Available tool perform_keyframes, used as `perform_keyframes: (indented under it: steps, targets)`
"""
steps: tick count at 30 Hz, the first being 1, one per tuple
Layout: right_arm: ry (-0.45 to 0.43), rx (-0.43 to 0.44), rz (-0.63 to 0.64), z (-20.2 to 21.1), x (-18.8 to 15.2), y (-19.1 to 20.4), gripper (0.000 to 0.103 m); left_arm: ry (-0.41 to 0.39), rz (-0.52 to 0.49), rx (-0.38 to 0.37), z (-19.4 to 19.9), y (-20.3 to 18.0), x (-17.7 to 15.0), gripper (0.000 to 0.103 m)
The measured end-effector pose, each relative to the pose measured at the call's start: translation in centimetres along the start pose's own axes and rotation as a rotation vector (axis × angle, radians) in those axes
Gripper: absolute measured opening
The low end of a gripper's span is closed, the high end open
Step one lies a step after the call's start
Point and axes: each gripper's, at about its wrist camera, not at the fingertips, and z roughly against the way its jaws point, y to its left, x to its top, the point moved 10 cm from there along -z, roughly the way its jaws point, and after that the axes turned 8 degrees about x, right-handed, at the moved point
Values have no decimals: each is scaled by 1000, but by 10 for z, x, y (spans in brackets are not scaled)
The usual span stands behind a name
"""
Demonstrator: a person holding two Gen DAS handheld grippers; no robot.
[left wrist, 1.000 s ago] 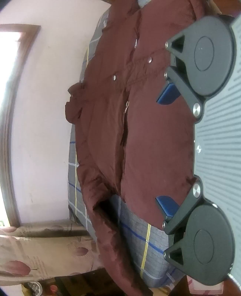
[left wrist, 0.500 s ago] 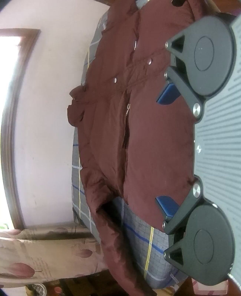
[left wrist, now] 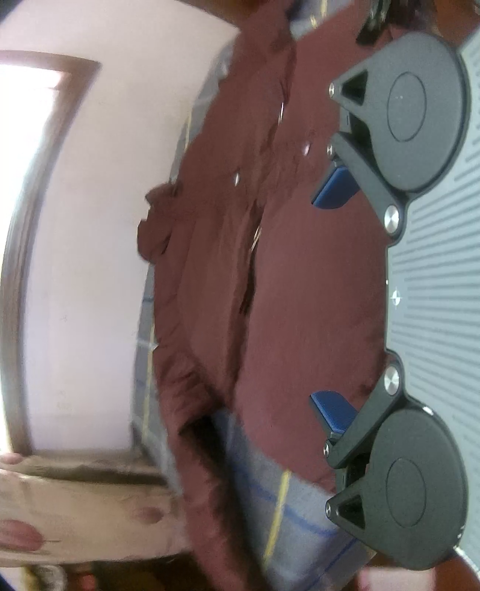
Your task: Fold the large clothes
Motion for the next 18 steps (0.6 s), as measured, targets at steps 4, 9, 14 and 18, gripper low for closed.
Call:
perform_keyframes:
  steps: [4,9,14,18]
  targets:
    - [-4,-1,-7,-1,0,-4,103,-36,4,-40,14,-5,-10,103]
    - [-8,-1,-19,-2,1,-7,103,-41,-83,16,23,-14,-23,103]
    - [-7,-1,-13,-1,0,-7,103,-49,-75,12,22,-13,-19,103]
    - [-9,4,-19,-1,0,-7,103,-50,-103,51,16,-12,-9,103]
